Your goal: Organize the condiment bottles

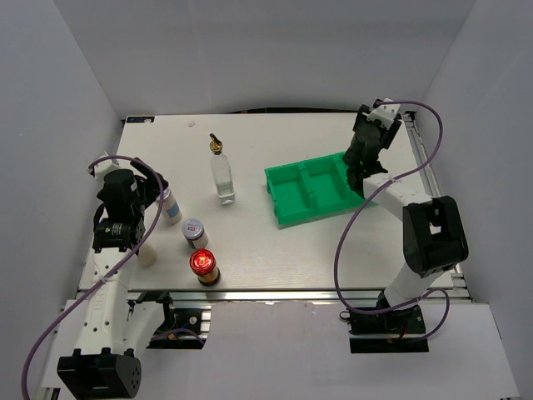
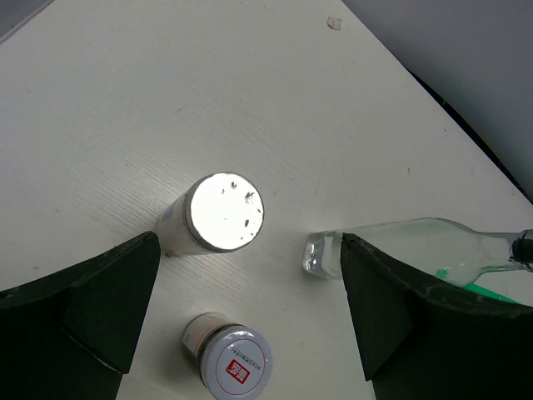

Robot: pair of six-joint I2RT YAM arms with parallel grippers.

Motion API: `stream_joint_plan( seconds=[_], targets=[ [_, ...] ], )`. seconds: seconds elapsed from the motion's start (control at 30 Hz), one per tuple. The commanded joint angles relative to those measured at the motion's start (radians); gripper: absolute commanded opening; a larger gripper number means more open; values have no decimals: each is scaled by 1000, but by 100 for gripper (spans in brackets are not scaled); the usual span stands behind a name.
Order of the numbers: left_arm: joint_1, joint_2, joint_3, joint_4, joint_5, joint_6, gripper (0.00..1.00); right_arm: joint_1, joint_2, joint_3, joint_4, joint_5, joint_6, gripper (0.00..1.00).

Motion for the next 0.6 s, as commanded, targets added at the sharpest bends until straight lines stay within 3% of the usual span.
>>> stream_joint_plan(
  seconds=[0.0,0.03,0.07,0.27,0.37,0.43,0.57],
  targets=[
    [1,-14,1,3,0,-5,98,6,-90,27,92,16,20,75],
    [1,-12,1,2,2,-5,98,6,-97,28,78,5,23,85],
    [1,-12,1,2,0,-5,98,6,-105,28,63,-1,26,89],
    [1,-12,18,-14,-6,-5,98,6,-197,32,-60,-35,29,89],
    [1,-14,24,-24,-17,-6,98,6,-280,90,-227,-96,17,90],
    [1,-17,26,-24,-23,-9,98,8,-317,126,-416,-208,20,90],
    [1,-18,29,-34,-37,-14,98,10,-424,186,-662,-625,-8,89]
  ],
)
